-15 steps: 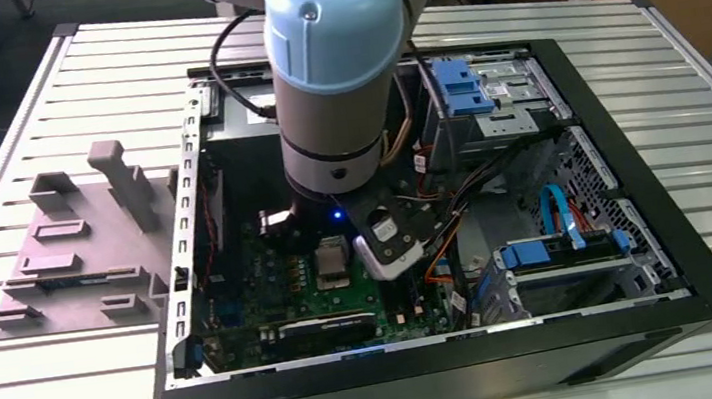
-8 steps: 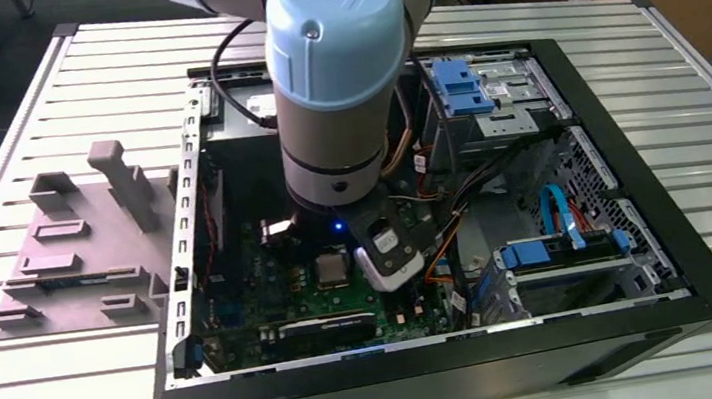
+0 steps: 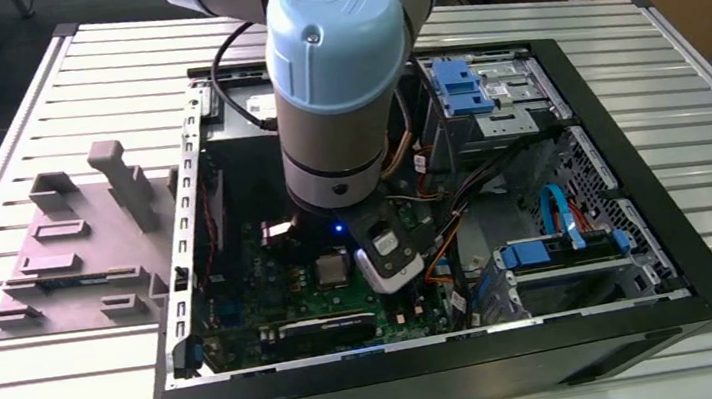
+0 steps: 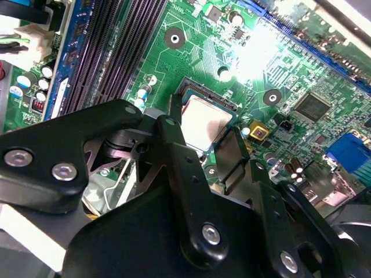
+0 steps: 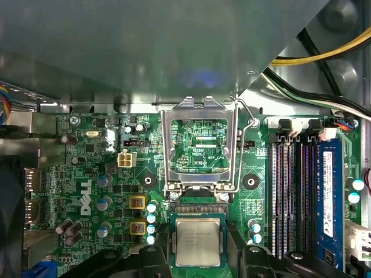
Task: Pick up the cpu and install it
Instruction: 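Place the cpu into insertion slot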
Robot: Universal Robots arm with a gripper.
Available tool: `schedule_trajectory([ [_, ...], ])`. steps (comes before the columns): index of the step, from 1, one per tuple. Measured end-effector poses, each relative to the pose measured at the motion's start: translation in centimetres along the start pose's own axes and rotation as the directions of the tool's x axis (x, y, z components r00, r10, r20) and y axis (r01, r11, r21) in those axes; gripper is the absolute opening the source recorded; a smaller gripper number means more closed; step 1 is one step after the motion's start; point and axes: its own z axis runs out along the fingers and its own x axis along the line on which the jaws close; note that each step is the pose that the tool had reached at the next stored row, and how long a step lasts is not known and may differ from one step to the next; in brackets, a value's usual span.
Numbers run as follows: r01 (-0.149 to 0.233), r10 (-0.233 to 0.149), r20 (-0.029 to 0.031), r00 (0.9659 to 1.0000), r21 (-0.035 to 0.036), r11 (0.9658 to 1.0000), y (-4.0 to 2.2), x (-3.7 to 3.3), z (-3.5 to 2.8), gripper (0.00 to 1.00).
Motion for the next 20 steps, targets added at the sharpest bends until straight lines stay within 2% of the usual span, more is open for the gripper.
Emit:
schedule_trajectory([
  [8,0.000,0.000,0.0000,1.0000,-0.0001,1.0000,-0.04,-0.01,0.44,0.47],
  [20,0.000,0.000,-0.0003,1.0000,0.0005,1.0000,-0.07,-0.09,0.67,0.47],
])
